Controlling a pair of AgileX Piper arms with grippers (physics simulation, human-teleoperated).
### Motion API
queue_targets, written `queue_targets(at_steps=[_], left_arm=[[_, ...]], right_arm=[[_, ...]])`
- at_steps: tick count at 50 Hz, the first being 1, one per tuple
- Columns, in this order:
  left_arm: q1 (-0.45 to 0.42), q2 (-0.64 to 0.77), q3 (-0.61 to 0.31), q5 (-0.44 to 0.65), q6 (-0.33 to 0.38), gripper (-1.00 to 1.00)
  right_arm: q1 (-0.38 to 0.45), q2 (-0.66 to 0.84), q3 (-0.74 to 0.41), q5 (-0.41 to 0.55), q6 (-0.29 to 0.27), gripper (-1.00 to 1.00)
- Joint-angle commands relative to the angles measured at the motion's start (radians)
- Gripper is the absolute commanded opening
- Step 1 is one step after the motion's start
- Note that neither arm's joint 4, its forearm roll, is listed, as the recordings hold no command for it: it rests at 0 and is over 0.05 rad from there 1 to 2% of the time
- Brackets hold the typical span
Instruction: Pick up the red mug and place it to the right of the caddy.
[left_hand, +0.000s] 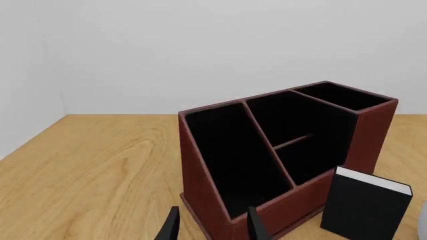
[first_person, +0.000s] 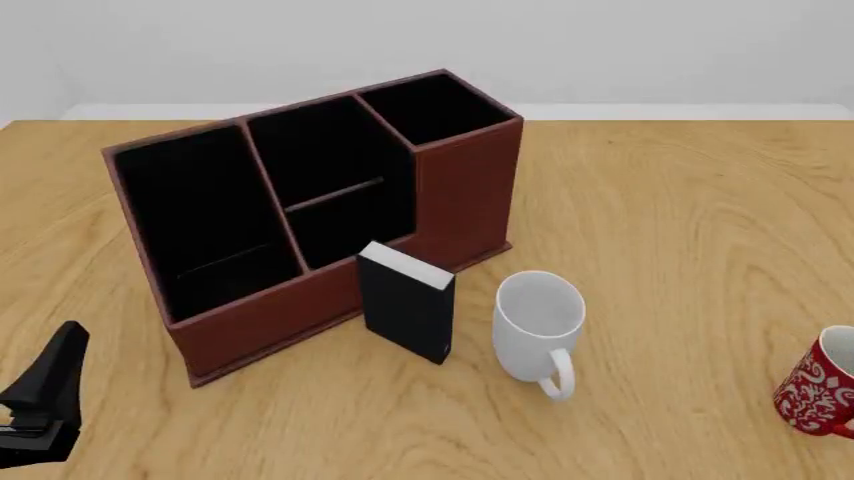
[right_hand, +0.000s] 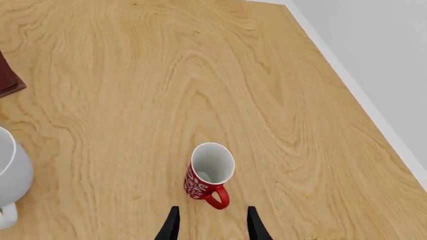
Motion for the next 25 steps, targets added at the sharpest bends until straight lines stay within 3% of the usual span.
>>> queue_targets(at_steps=[1,25], left_arm=[[0.000,0.000,0.000,0.000,0.000,1.00],[0.000,0.000,0.000,0.000,0.000,1.00]], right_arm=[[-0.039,0.039,0.067,-0.076,-0.030,1.00],[-0.107,0.220,0.221,-0.341,-0.072,1.00]])
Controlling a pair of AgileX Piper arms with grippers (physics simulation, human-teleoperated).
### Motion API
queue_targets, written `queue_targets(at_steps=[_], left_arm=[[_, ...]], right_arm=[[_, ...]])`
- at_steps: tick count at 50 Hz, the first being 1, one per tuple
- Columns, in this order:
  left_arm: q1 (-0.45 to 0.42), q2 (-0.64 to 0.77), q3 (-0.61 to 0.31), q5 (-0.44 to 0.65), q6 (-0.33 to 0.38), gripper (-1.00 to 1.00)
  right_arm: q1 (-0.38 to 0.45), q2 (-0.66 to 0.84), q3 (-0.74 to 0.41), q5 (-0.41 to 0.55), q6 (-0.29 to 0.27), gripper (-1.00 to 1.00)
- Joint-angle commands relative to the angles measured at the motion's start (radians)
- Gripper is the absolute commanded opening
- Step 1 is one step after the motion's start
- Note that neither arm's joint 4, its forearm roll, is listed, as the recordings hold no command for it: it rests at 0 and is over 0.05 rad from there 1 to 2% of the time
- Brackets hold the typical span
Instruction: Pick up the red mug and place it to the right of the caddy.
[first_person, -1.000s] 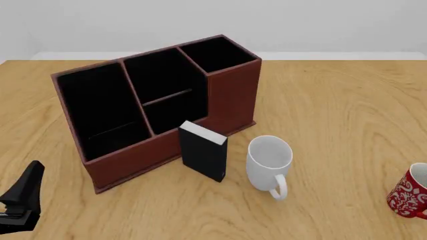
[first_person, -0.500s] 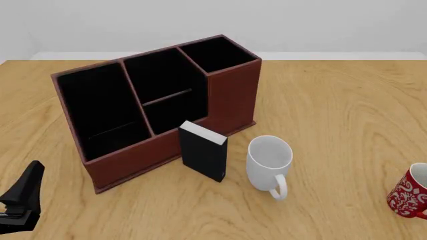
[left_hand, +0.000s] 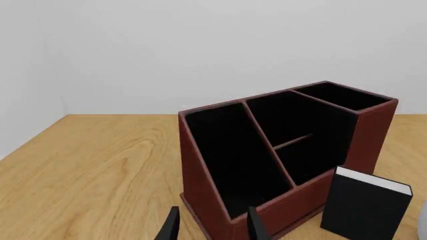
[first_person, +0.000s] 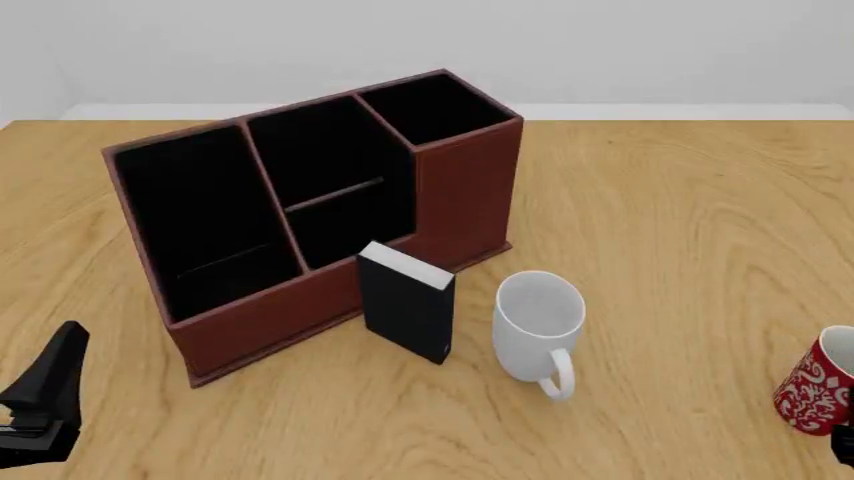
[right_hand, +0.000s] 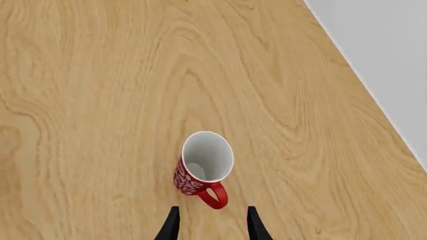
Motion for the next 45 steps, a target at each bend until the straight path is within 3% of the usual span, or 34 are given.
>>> queue_targets(at_steps=[1,12,28,45], left_arm=[[0.000,0.000,0.000,0.000,0.000,1.00],[0.000,0.000,0.000,0.000,0.000,1.00],[0.000,0.000,0.000,0.000,0.000,1.00],[0.000,0.000,0.000,0.000,0.000,1.00]], right_arm=[[-0.033,0.098,0.057,-0.126,-0.025,1.00],[-0.075,0.223,0.089,-0.262,-0.062,1.00],[-0.084,0.378,0.141,-0.432,-0.074,1.00],[-0.120,0.541,0.155,-0.573,-0.109,1.00]])
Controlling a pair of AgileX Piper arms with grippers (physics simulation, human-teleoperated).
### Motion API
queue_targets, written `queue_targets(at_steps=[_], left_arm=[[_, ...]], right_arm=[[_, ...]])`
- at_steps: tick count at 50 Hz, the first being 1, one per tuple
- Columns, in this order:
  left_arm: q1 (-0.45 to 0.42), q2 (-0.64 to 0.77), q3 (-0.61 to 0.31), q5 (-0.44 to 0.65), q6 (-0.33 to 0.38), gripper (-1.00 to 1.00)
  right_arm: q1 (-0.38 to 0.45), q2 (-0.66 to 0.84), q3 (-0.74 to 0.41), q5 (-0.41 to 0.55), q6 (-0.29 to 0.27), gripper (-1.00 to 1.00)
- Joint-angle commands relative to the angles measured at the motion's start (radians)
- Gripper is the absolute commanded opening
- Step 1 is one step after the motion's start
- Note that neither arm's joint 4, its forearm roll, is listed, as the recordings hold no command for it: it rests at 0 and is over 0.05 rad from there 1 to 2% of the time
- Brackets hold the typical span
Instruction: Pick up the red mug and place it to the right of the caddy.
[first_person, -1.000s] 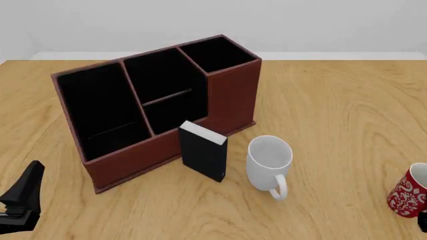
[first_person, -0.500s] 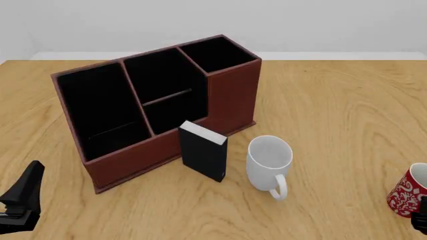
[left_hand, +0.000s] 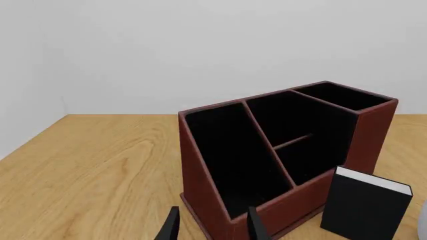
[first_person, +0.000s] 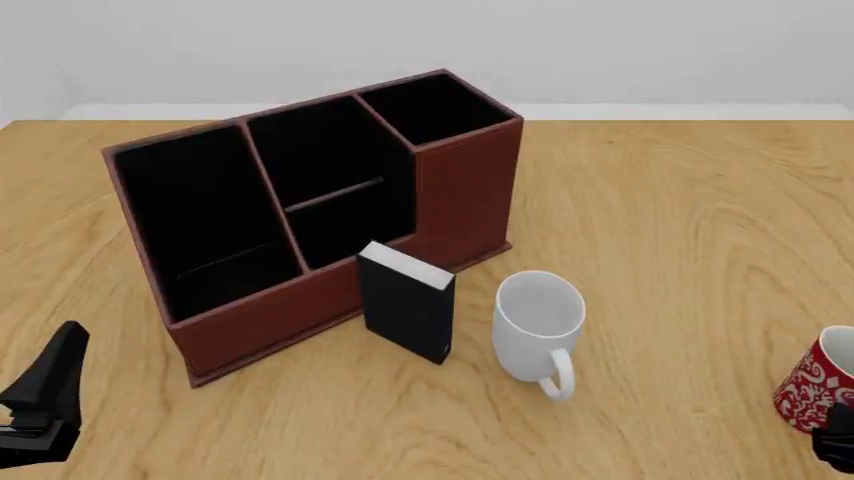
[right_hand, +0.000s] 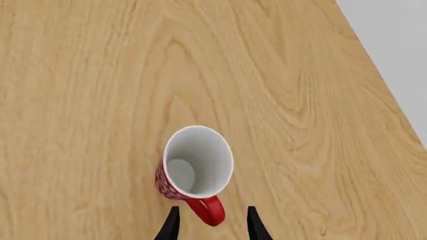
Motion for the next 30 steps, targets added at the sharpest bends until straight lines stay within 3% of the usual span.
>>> queue_targets(at_steps=[1,11,24,25,26,30], left_arm=[[0.000,0.000,0.000,0.000,0.000,1.00],[0.000,0.000,0.000,0.000,0.000,1.00],[0.000,0.000,0.000,0.000,0.000,1.00],[0.000,0.000,0.000,0.000,0.000,1.00],[0.000,0.000,0.000,0.000,0.000,1.00],[0.000,0.000,0.000,0.000,0.000,1.00]], right_arm=[[-0.026,0.123,0.018,-0.112,-0.027,1.00],[-0.044,0.202,0.015,-0.174,-0.060,1.00],[-0.031,0.237,0.024,-0.201,-0.057,1.00],[0.023,0.091,0.031,-0.078,-0.002,-1.00],[0.004,0.154,0.032,-0.123,-0.036,-1.00],[0.047,0.084,0.047,-0.056,-0.019,-1.00]])
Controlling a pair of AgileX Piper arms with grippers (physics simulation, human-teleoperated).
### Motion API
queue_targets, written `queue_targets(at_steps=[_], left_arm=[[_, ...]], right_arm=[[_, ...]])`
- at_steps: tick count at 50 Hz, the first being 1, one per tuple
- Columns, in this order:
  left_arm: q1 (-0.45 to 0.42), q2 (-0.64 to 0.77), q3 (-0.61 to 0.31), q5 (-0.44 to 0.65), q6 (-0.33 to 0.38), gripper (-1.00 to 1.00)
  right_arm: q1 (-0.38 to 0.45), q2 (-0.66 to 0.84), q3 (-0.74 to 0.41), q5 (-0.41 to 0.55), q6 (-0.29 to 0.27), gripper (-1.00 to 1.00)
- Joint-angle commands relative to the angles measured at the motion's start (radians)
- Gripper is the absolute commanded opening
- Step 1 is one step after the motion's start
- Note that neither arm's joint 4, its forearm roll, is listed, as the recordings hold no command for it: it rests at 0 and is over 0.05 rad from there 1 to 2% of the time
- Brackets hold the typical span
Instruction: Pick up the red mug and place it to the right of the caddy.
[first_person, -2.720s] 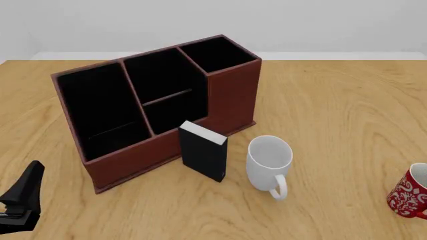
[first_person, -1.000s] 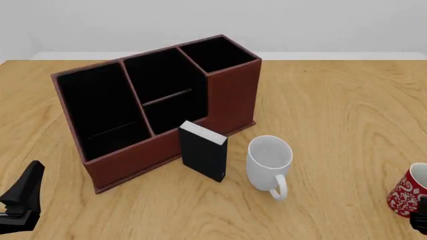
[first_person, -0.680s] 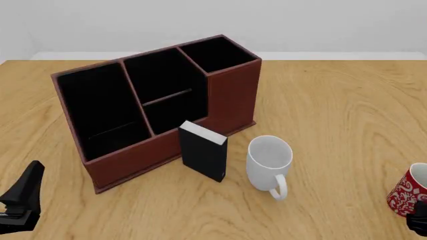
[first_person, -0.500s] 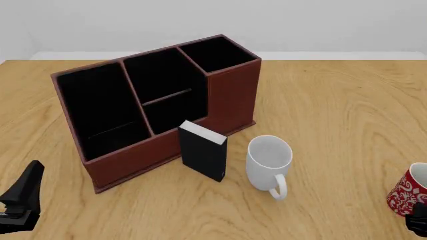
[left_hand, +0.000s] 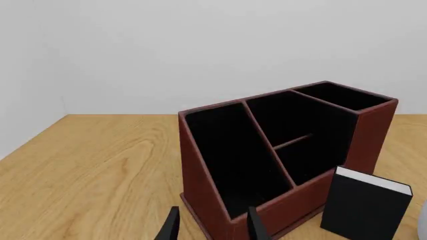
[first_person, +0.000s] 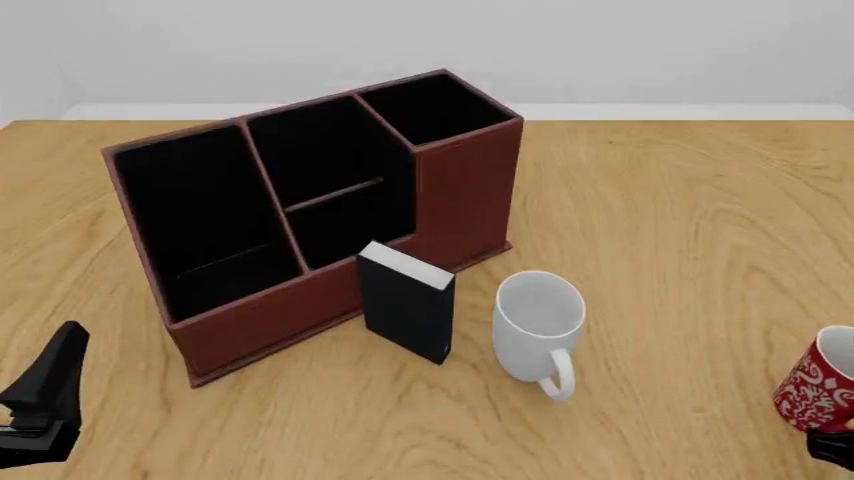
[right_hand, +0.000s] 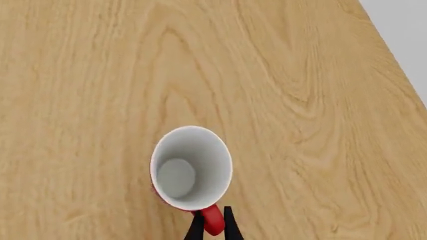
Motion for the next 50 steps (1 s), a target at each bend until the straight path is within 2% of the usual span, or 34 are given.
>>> queue_targets(at_steps=[1,6,8,9,13,17,20,22,23,28,37,50], left_arm=[[0.000,0.000,0.000,0.000,0.000,1.00],[0.000,0.000,0.000,0.000,0.000,1.00],[0.000,0.000,0.000,0.000,0.000,1.00],[0.000,0.000,0.000,0.000,0.000,1.00],[0.000,0.000,0.000,0.000,0.000,1.00],[0.000,0.000,0.000,0.000,0.000,1.00],[0.000,0.000,0.000,0.000,0.000,1.00],[0.000,0.000,0.000,0.000,0.000,1.00],[0.000,0.000,0.000,0.000,0.000,1.00],[0.000,0.000,0.000,0.000,0.000,1.00],[0.000,0.000,0.000,0.000,0.000,1.00],[0.000,0.000,0.000,0.000,0.000,1.00]], right_arm=[[0.058,-0.087,0.027,0.088,0.023,-1.00],[0.094,-0.161,0.025,0.165,0.044,-1.00],[0.129,-0.235,0.013,0.247,0.068,-1.00],[0.129,-0.239,0.012,0.253,0.068,-1.00],[0.254,-0.444,-0.038,0.498,0.130,-1.00],[0.294,-0.494,-0.077,0.567,0.155,-1.00],[0.360,-0.531,-0.115,0.627,0.182,-1.00],[0.361,-0.525,-0.122,0.621,0.177,-1.00],[0.391,-0.536,-0.138,0.641,0.201,-1.00],[0.412,-0.522,-0.171,0.630,0.207,-1.00],[0.412,-0.475,-0.182,0.553,0.220,-1.00],[0.406,-0.404,-0.280,0.487,0.211,-1.00]])
